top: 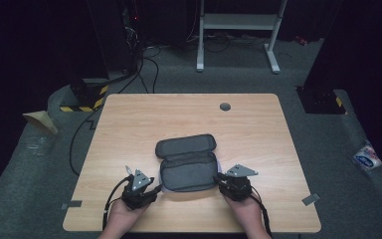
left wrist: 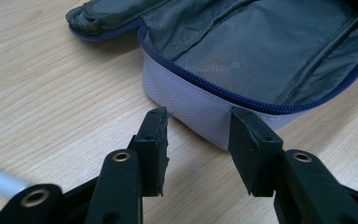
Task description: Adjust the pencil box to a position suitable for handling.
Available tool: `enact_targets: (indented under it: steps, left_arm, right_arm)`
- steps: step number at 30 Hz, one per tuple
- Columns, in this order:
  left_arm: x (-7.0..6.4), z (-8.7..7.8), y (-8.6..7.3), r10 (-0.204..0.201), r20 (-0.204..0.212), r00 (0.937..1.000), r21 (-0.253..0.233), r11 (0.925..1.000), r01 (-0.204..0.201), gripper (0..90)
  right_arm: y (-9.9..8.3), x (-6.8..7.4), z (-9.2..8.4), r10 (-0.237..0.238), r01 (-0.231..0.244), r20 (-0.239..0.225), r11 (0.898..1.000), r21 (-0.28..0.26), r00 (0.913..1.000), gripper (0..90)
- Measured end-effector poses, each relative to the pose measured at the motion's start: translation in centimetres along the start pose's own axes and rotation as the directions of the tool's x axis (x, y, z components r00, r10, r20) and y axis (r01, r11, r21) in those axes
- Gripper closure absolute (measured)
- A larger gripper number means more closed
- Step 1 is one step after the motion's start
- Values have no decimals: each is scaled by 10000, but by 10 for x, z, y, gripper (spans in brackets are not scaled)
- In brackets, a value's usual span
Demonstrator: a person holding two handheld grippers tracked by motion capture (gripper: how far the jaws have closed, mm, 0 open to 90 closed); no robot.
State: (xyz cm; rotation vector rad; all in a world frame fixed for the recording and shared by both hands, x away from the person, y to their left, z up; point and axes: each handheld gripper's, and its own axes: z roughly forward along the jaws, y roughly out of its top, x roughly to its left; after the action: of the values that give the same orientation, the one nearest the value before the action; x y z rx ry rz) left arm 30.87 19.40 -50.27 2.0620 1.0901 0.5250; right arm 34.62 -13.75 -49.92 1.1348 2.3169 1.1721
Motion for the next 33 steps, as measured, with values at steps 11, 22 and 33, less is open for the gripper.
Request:
enact_targets:
  steps: [11, 22, 33]
  left_arm:
    - [5, 1, -1, -282, -121, 9995, -18, 9996, 282, 599]
    - [7, 11, 6, -282, -142, 9995, -62, 9996, 281, 615]
    - [10, 24, 14, -289, -242, 9993, -43, 9996, 288, 622]
  right_arm:
    - [0, 7, 2, -100, 101, -268, 9999, 35, 9996, 733]
    - [-5, 4, 0, 93, -93, -248, 10000, 12, 9997, 725]
    - [-7, -8, 0, 528, -529, -48, 9984, -214, 9986, 706]
